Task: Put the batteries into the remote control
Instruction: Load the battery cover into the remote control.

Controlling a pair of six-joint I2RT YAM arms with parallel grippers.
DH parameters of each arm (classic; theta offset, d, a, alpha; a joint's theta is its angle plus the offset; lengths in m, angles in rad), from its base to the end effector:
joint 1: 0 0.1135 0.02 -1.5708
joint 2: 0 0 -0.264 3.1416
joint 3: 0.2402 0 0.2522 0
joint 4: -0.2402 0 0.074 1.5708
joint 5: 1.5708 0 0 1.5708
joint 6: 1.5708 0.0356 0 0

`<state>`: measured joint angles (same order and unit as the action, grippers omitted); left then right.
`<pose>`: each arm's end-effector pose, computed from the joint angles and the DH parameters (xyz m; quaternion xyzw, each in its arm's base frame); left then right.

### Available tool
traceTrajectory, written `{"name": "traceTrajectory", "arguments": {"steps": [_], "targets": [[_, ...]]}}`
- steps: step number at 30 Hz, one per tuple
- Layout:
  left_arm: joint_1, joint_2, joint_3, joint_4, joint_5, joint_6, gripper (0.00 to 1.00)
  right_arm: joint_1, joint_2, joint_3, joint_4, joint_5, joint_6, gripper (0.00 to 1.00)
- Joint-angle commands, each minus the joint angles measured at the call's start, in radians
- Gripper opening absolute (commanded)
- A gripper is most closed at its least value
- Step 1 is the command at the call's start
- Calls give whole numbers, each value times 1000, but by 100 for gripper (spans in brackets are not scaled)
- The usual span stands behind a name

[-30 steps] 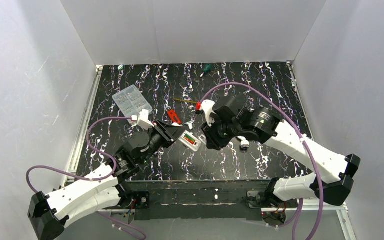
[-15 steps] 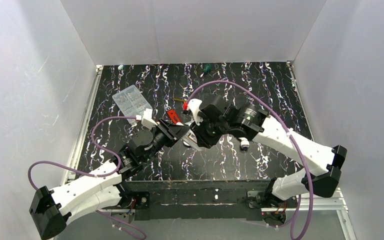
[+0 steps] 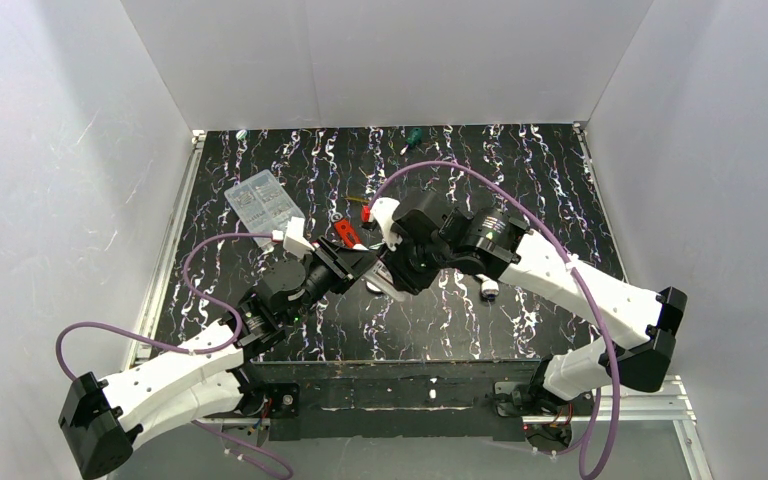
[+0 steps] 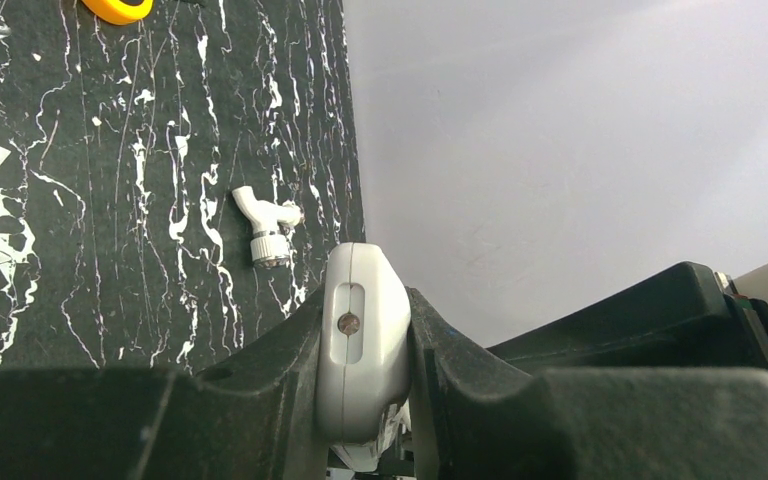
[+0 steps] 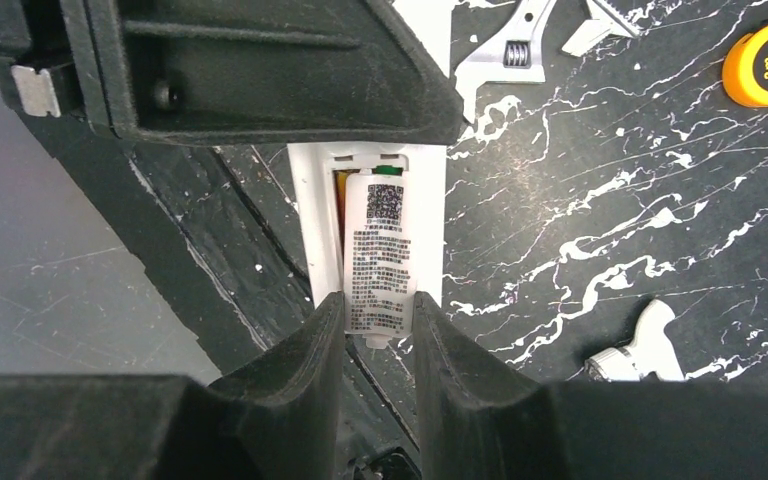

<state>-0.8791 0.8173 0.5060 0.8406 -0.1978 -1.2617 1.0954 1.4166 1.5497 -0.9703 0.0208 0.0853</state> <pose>0.1233 -0.1380 0.3431 -0.1782 0.4698 -0.7338 0.4572 0.1323 0.2554 0.3849 -0.4484 0.8187 0.1916 0.3033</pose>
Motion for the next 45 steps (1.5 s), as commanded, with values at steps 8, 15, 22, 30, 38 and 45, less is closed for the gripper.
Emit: {"name": "traceTrajectory", "arguments": {"steps": [8, 15, 22, 30, 38, 45], "targets": [[0, -30, 8, 99, -4, -15, 0, 22, 37, 78, 16, -2, -19, 26], [0, -39, 8, 97, -7, -10, 0, 32, 57, 89, 1, -13, -23, 26], [0, -36, 6, 100, -1, -13, 0, 35, 51, 86, 16, -13, -28, 27], [0, -28, 8, 116, 27, -16, 0, 35, 84, 119, 21, -13, -44, 28], [-1, -24, 0, 135, 38, -19, 0, 35, 105, 140, 27, -46, -57, 38], [0, -30, -7, 140, 34, -19, 0, 35, 113, 150, 33, -63, -61, 48]]}}
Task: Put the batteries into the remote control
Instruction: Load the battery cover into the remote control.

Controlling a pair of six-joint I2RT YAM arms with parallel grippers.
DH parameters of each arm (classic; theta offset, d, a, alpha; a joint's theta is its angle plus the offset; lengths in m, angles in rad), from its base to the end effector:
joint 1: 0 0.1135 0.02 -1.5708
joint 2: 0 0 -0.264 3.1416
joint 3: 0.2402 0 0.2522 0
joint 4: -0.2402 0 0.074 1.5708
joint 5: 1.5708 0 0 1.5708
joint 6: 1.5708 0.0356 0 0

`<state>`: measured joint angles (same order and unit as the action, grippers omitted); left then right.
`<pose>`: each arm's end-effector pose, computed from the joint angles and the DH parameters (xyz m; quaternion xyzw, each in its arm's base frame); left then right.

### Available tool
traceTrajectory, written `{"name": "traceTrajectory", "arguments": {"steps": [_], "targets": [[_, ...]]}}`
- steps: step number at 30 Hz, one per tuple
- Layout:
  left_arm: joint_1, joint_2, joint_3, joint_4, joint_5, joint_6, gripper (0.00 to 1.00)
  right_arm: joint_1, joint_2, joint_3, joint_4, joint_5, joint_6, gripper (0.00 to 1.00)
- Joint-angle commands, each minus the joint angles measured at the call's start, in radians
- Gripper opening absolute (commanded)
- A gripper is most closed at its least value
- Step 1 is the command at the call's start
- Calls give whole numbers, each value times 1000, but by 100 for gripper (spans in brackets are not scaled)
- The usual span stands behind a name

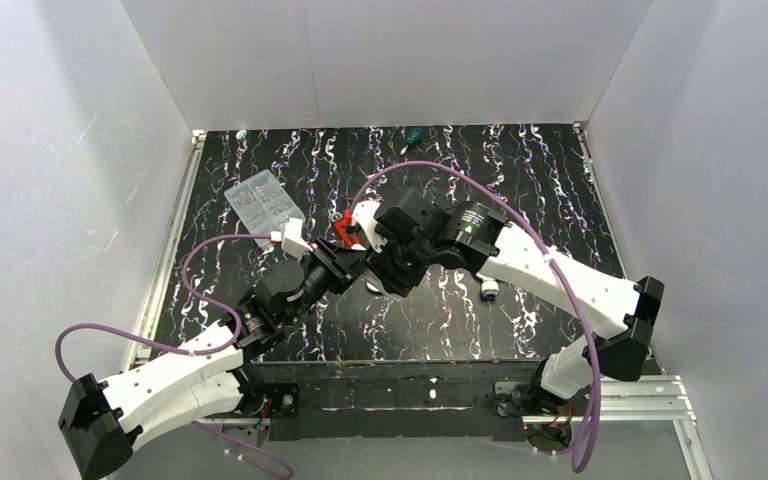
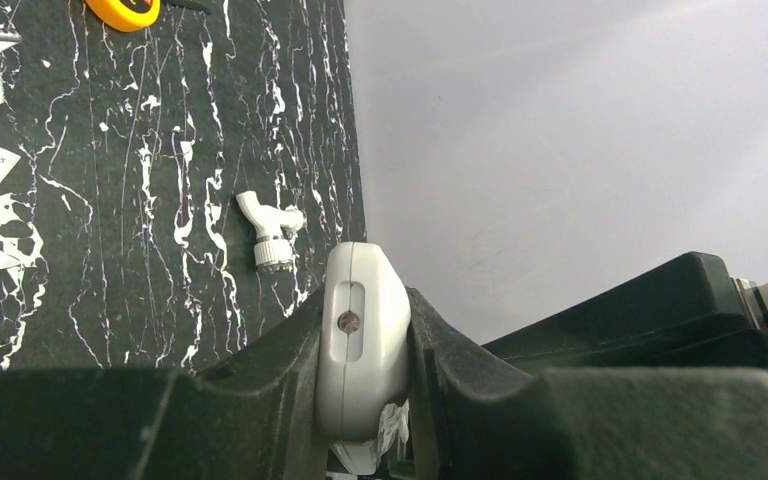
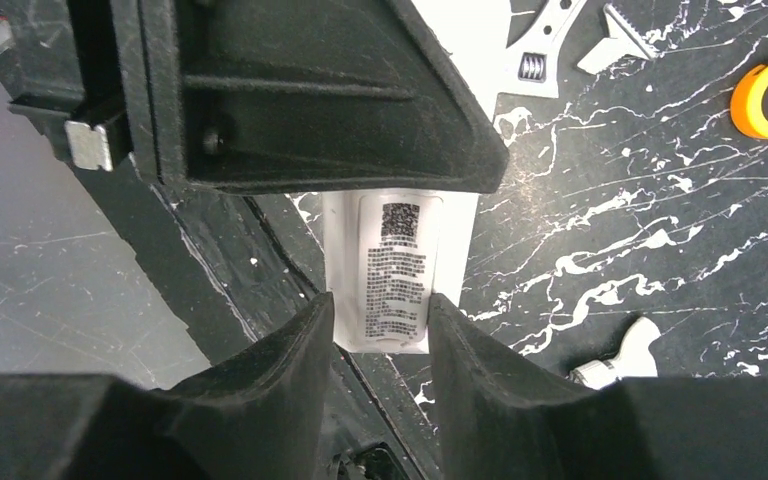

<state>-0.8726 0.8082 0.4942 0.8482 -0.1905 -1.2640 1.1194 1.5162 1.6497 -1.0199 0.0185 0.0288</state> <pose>0.1227 -0.1358 0.3413 -0.1769 0.4677 -0.7351 0.4578 0.1357 0.2784 0.3843 -0.4859 0.8070 0.1749 0.2865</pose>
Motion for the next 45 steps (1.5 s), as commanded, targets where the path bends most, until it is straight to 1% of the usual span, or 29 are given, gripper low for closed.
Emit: {"name": "traceTrajectory", "arguments": {"steps": [1, 4, 8, 13, 16, 22, 24, 26, 27, 29, 30, 31, 34, 36, 38, 41, 43, 45], "targets": [[-6, -21, 4, 131, 26, -17, 0, 11, 15, 51, 84, -62, -4, 50], [-6, -24, 2, 129, 26, -17, 0, 11, 16, 50, 85, -67, -3, 52], [-6, -26, -2, 130, 25, -18, 0, 11, 14, 48, 86, -56, -4, 64], [-6, -29, -5, 129, 23, -18, 0, 11, 9, 55, 80, -23, -15, 73], [-6, -31, -9, 128, 22, -20, 0, 11, -1, 70, 85, 26, -21, 78], [-6, -43, -15, 117, 16, -19, 0, 12, -36, 111, 111, 59, -4, 83], [-6, -51, -21, 102, 12, -18, 0, 11, -73, 95, 147, 78, 15, 83], [-7, -61, -30, 95, 5, -18, 0, 11, -136, 48, 209, 128, 49, 84], [-6, -64, -37, 99, 2, -20, 0, 11, -178, 7, 251, 155, 72, 85], [-6, -70, -45, 111, -1, -24, 0, 7, -280, -105, 369, 209, 126, 96], [-6, -72, -49, 117, -3, -23, 0, 0, -338, -169, 427, 212, 153, 98], [-6, -77, -52, 118, -4, -23, 0, -8, -391, -230, 480, 220, 193, 98], [-6, -88, -53, 106, -8, -23, 0, -31, -562, -414, 617, 325, 376, 98], [-7, -91, -50, 106, -9, -21, 0, -54, -660, -517, 698, 334, 447, 98], [-6, -93, -47, 103, -8, -21, 0, -70, -721, -581, 718, 335, 533, 98], [-6, -91, -38, 105, -4, -23, 0, -76, -752, -632, 672, 312, 667, 96], [-6, -91, -35, 111, 0, -23, 0, -76, -746, -663, 661, 275, 761, 94], [-6, -93, -32, 109, 2, -23, 0, -80, -711, -656, 607, 243, 818, 91]]}}
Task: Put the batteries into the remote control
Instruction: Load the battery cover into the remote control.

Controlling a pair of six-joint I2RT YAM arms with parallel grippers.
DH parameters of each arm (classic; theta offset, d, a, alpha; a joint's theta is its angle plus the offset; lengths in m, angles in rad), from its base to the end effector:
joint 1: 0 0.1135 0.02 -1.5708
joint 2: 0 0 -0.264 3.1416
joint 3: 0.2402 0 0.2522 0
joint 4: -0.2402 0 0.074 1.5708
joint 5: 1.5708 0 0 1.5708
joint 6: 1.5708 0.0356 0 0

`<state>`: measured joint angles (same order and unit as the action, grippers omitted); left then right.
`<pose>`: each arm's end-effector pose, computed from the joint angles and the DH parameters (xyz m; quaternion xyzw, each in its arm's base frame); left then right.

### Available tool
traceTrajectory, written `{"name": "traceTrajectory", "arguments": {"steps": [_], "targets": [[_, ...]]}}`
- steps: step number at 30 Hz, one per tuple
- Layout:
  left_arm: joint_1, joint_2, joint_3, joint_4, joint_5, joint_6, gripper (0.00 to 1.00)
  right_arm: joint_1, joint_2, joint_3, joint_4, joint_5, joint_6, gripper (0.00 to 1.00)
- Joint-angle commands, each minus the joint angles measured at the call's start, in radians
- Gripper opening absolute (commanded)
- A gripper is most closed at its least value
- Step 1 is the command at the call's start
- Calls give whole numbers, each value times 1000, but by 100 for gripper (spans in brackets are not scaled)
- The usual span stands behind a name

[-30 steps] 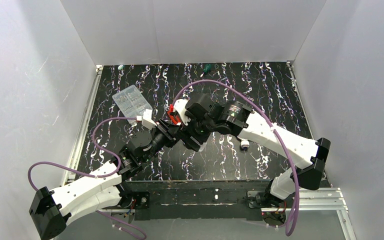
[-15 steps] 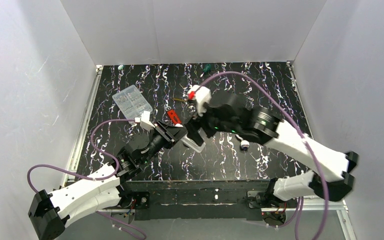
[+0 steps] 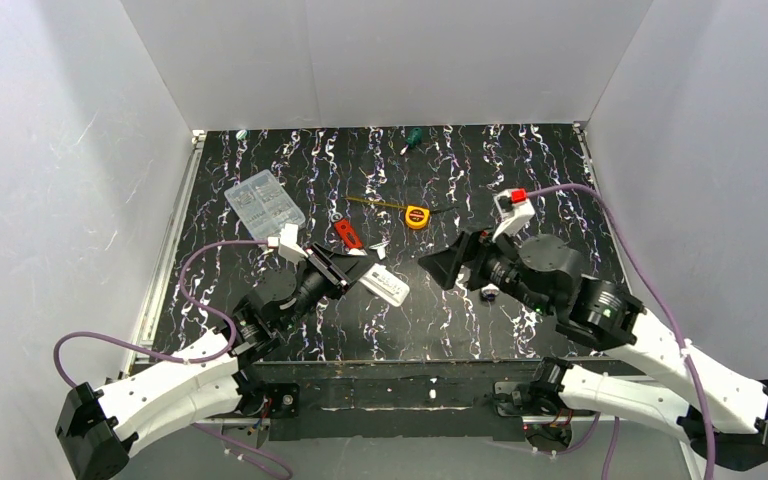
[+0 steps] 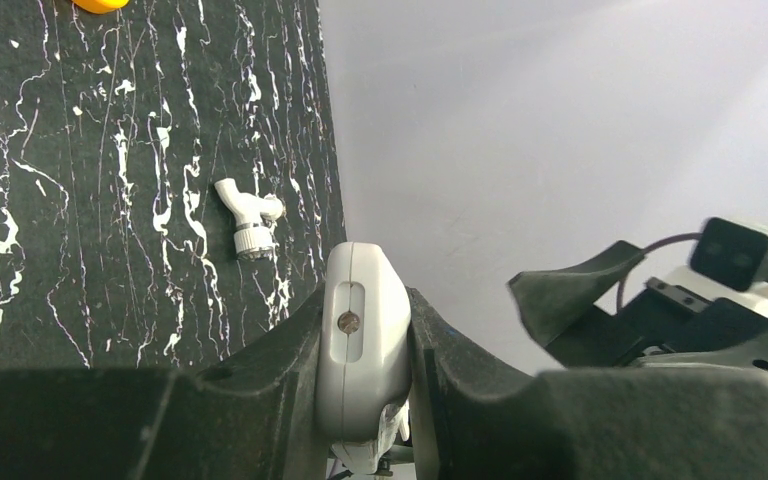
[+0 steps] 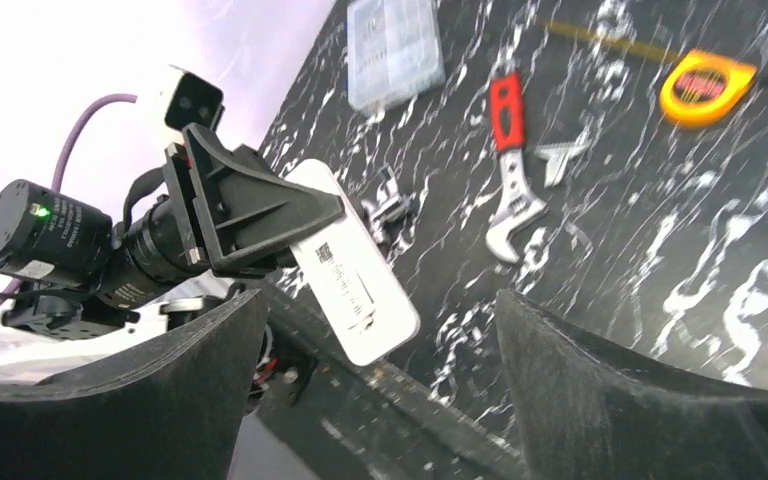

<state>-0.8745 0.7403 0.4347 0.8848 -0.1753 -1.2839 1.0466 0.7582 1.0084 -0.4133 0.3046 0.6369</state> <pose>0.1125 -0.1249 0.3348 -0.1717 0.4484 -0.7528 0.4503 0.0880 0.1309 0.3963 -0.0571 0.7577 0.4000 0.5124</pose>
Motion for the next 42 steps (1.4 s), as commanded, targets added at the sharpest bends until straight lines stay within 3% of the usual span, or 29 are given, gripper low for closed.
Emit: {"name": "traceTrajectory", "arguments": {"steps": [1, 3, 9, 20, 42], "targets": [[-4, -28, 30, 67, -12, -2, 0, -8, 66, -3, -23, -60, 222, 90], [-5, -34, 34, 49, -12, -2, 0, -8, 87, -3, -28, -104, 244, 90], [-3, -32, 32, 57, -16, -1, 0, -14, 29, -185, 231, -151, 369, 91], [-4, 4, 47, 110, 0, -3, 0, -45, 9, -313, 360, -218, 507, 92], [-4, -3, 63, 88, 10, -1, 0, -79, 52, -401, 493, -360, 575, 76]]}}
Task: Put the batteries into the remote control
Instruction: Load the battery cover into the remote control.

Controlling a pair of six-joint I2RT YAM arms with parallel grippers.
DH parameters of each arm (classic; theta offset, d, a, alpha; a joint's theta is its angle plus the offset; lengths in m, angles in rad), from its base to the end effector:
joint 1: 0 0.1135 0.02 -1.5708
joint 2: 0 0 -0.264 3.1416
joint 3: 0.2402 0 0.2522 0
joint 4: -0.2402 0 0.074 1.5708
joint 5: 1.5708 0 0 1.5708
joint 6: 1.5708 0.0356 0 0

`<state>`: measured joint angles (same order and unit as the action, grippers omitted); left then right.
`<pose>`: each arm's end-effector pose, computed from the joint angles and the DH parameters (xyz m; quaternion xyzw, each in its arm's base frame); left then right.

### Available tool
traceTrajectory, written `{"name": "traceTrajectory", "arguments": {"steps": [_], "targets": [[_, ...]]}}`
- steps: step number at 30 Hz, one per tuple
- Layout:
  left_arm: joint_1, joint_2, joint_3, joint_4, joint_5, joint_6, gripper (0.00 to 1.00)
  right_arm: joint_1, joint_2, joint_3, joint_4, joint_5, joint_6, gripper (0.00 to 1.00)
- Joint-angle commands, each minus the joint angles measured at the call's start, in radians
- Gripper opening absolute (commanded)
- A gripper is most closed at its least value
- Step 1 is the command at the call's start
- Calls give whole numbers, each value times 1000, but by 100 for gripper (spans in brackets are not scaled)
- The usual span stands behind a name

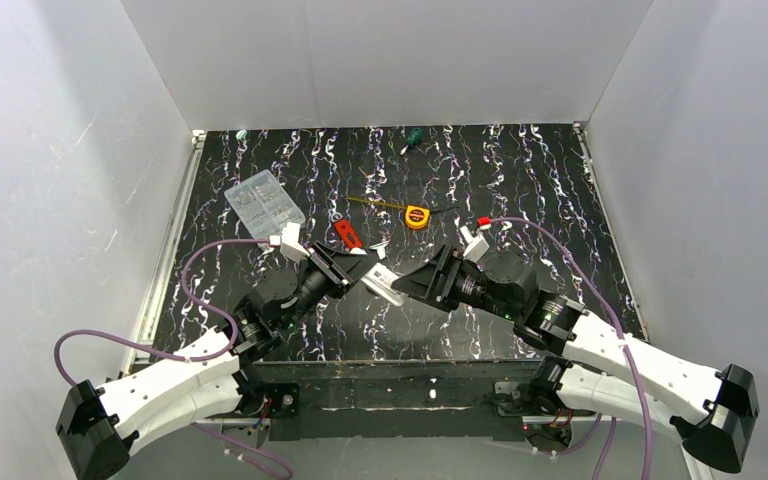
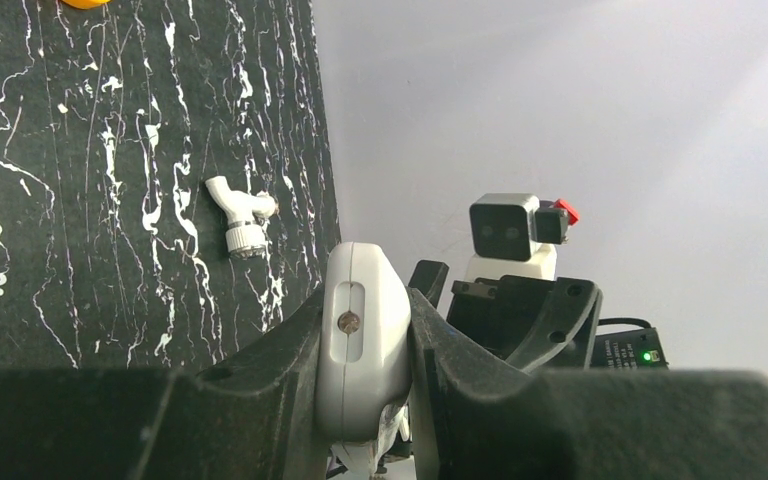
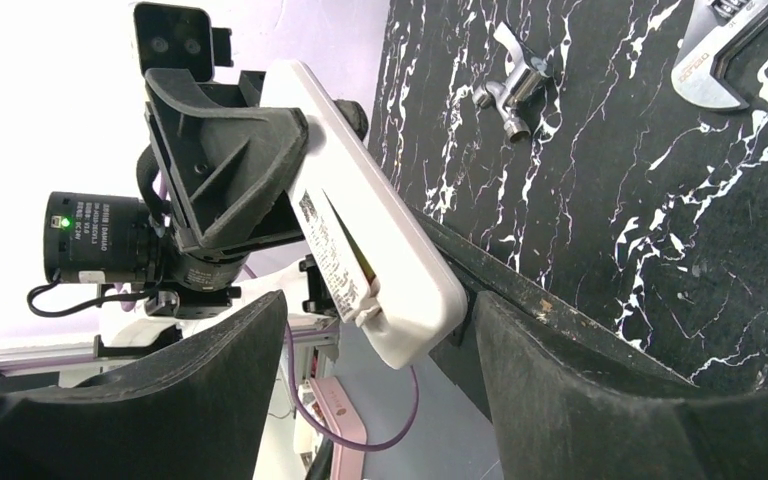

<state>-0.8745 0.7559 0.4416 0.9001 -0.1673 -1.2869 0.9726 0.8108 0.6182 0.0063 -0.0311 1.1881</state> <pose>0.1138 -0.1269 0.3362 -0.1685 0.4461 -0.7561 0.4482 0.1104 0.1640 0.2966 0.0729 0.7663 0.5686 0.2900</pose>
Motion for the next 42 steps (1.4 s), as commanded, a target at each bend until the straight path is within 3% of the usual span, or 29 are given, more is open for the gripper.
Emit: {"name": "traceTrajectory", "arguments": {"steps": [1, 13, 26, 27, 32, 37, 42], "targets": [[-4, -20, 57, 73, 3, 4, 0, -6, 0, -12, 75, -25, 25, 76], [-5, -12, 55, 94, 11, 8, 0, -15, 9, -29, 86, -35, 56, 65], [-4, -14, 44, 123, 18, 18, 0, -25, 42, -39, 86, -35, 58, 65], [-4, -16, 45, 122, 18, 18, 0, -23, 42, -38, 89, -40, 93, 43], [-4, -11, 49, 123, 22, 15, 0, -26, 41, -36, 75, -34, 103, 26], [-4, -12, 52, 121, 25, 14, 0, -28, 31, -34, 68, -27, 96, 26], [-4, -12, 53, 122, 23, 8, 0, -29, 20, -42, 100, -29, 90, 48]]}}
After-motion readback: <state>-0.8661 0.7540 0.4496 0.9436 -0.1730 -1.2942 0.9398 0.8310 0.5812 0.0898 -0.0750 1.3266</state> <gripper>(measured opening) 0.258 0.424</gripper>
